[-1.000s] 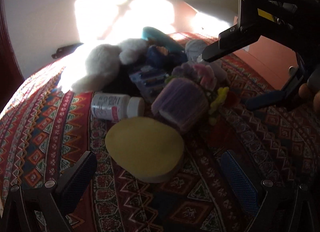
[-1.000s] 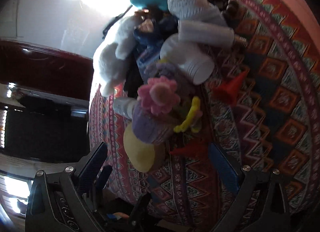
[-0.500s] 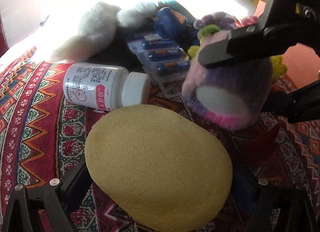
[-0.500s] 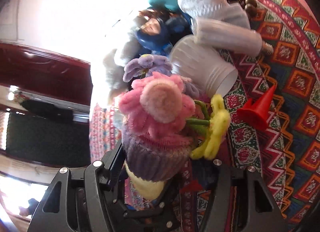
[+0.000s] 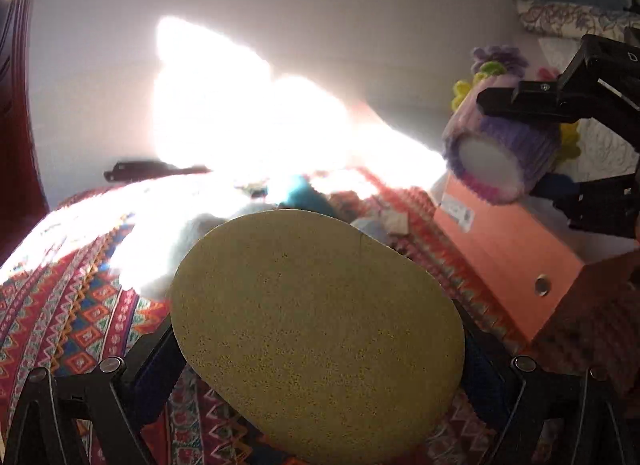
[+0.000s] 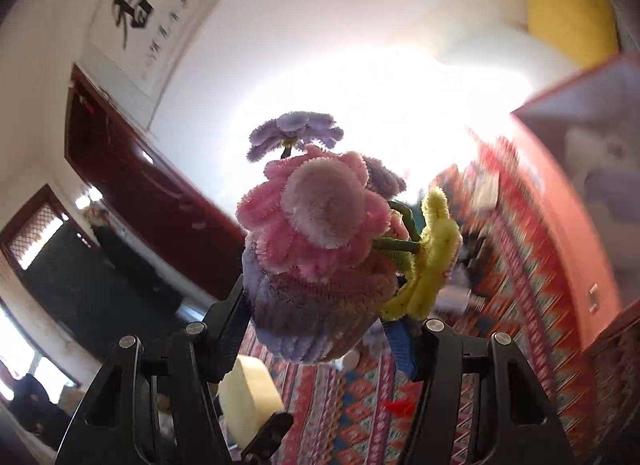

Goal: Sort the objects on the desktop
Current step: 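Move flower pot with right gripper while left carries yellow sponge into pink box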

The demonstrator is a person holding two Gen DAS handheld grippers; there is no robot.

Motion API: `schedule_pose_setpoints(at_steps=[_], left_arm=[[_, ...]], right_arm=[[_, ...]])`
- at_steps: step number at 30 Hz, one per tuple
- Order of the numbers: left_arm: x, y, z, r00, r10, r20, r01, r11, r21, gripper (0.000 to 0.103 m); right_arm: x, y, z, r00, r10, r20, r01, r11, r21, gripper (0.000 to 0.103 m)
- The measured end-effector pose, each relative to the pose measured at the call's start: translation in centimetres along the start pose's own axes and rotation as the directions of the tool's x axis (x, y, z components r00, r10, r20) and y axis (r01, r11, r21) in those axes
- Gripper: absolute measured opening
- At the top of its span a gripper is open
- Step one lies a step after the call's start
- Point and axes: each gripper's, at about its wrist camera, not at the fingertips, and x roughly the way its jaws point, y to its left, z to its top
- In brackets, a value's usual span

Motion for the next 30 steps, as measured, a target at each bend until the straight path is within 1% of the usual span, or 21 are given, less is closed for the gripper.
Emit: schedule_pose_setpoints(at_steps=[1, 2, 3, 4, 6, 9, 10, 13, 16, 19, 20, 21, 22, 23, 24, 26, 28, 29, 30], left_arm=[[-0.6, -1.0, 1.2, 0.999, -0.017, 0.031, 0.017, 1.000, 0.006, 0.097], [-1.0, -2.1, 2.5, 0.997, -0.038, 0.063, 0.037, 0.999, 0.012, 0.097], [-1.5, -3.3, 3.7, 0.993, -0.063, 0.095, 0.062, 0.998, 0.020, 0.097], [-2.1, -4.7, 4.8, 0.988, -0.094, 0.120, 0.091, 0.995, 0.034, 0.097], [-2.8, -7.9, 7.1, 0.975, -0.154, 0.157, 0.144, 0.987, 0.075, 0.097], [-2.2, -12.9, 9.7, 0.953, -0.234, 0.193, 0.208, 0.967, 0.149, 0.097], [-1.7, -14.5, 10.3, 0.948, -0.254, 0.194, 0.223, 0.960, 0.167, 0.097], [0.4, -18.8, 11.4, 0.931, -0.322, 0.171, 0.284, 0.935, 0.212, 0.097], [3.5, -22.8, 11.9, 0.923, -0.366, 0.120, 0.329, 0.912, 0.246, 0.097], [6.7, -26.3, 12.2, 0.906, -0.417, 0.071, 0.386, 0.885, 0.261, 0.097], [7.7, -27.4, 12.3, 0.899, -0.434, 0.055, 0.406, 0.875, 0.265, 0.097], [9.0, -28.4, 12.3, 0.893, -0.448, 0.038, 0.422, 0.866, 0.268, 0.098], [10.5, -29.0, 12.2, 0.896, -0.443, 0.018, 0.423, 0.867, 0.264, 0.100], [11.9, -29.4, 12.2, 0.910, -0.415, -0.005, 0.403, 0.879, 0.255, 0.101], [12.8, -29.4, 12.1, 0.923, -0.384, -0.021, 0.377, 0.894, 0.242, 0.102], [13.6, -28.8, 12.0, 0.937, -0.347, -0.030, 0.345, 0.914, 0.212, 0.102], [13.2, -27.7, 11.9, 0.941, -0.336, -0.025, 0.335, 0.922, 0.195, 0.102], [13.0, -27.2, 11.9, 0.946, -0.325, -0.024, 0.323, 0.926, 0.196, 0.102], [12.7, -26.7, 11.9, 0.949, -0.314, -0.021, 0.311, 0.929, 0.200, 0.102]], right_arm=[[-3.2, 0.8, 1.1, 0.996, -0.030, 0.086, 0.034, 0.999, -0.042, 0.064], [-6.5, 1.7, 2.2, 0.983, -0.059, 0.171, 0.074, 0.994, -0.080, 0.064], [-9.8, 2.5, 3.2, 0.963, -0.084, 0.257, 0.116, 0.987, -0.114, 0.064], [-12.5, 3.0, 4.0, 0.936, -0.114, 0.334, 0.167, 0.977, -0.132, 0.064], [-17.4, 3.4, 4.9, 0.869, -0.187, 0.459, 0.272, 0.954, -0.125, 0.064], [-21.4, 1.6, 6.0, 0.777, -0.298, 0.554, 0.387, 0.921, -0.048, 0.064], [-21.1, 0.1, 6.2, 0.776, -0.325, 0.541, 0.397, 0.918, -0.018, 0.064], [-18.6, -5.6, 6.8, 0.801, -0.390, 0.454, 0.402, 0.913, 0.073, 0.065], [-16.1, -11.2, 7.4, 0.821, -0.444, 0.359, 0.413, 0.896, 0.163, 0.065], [-13.5, -16.9, 8.0, 0.835, -0.486, 0.257, 0.428, 0.869, 0.249, 0.066], [-12.7, -18.8, 8.3, 0.839, -0.497, 0.222, 0.434, 0.857, 0.277, 0.070], [-11.8, -20.7, 8.5, 0.842, -0.506, 0.186, 0.441, 0.845, 0.304, 0.083], [-11.0, -22.6, 8.7, 0.844, -0.515, 0.150, 0.448, 0.831, 0.330, 0.095], [-10.1, -24.5, 8.9, 0.846, -0.521, 0.114, 0.455, 0.816, 0.356, 0.095], [-10.4, -24.9, 8.9, 0.845, -0.520, 0.122, 0.448, 0.815, 0.368, 0.095], [-11.6, -24.7, 8.7, 0.842, -0.512, 0.170, 0.424, 0.822, 0.381, 0.095], [-12.8, -24.6, 8.6, 0.836, -0.504, 0.217, 0.398, 0.829, 0.393, 0.097], [-13.4, -24.0, 9.2, 0.831, -0.504, 0.236, 0.393, 0.832, 0.393, 0.097], [-13.5, -23.4, 9.4, 0.834, -0.495, 0.243, 0.387, 0.840, 0.381, 0.098]])
